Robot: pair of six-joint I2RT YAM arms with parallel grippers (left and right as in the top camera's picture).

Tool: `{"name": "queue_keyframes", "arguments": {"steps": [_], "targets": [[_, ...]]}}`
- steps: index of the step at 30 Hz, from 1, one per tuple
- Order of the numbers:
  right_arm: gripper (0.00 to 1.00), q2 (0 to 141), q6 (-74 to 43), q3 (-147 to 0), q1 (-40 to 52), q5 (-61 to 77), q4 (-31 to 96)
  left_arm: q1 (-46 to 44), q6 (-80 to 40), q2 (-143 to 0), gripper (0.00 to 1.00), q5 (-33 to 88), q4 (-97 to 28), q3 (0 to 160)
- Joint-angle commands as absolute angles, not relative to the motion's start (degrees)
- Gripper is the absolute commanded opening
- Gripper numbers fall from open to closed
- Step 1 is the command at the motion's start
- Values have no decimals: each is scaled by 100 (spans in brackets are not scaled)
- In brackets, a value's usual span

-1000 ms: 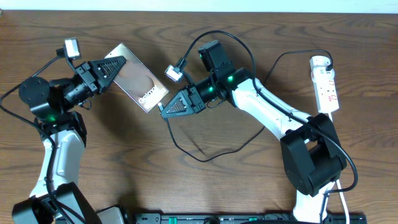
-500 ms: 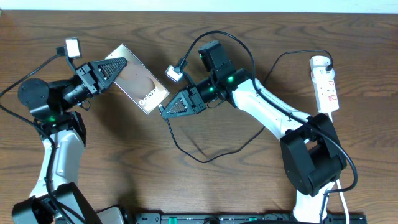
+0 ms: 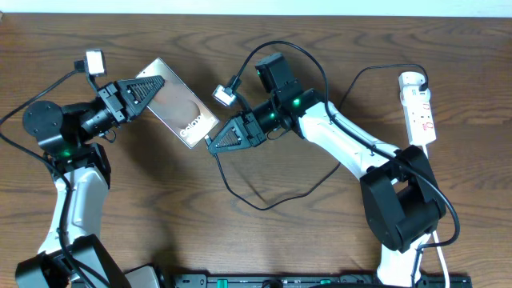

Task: Plug charger to phone and switch on socket

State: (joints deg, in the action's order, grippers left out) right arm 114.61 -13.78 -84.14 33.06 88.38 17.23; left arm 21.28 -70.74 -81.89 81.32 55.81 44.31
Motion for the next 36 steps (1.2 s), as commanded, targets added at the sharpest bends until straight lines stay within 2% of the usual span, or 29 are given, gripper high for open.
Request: {"name": "queue_keyframes", "arguments": {"steps": [1,36], "targets": [[1,11478,-1258,-8490,3223,8823,1623,2027,-7216,-8134,7,9002,5607,4523],[1,11478,-1262,-8490,3166,8825,1643,2027,-7161,-8134,7,8995,5607,4523]]}}
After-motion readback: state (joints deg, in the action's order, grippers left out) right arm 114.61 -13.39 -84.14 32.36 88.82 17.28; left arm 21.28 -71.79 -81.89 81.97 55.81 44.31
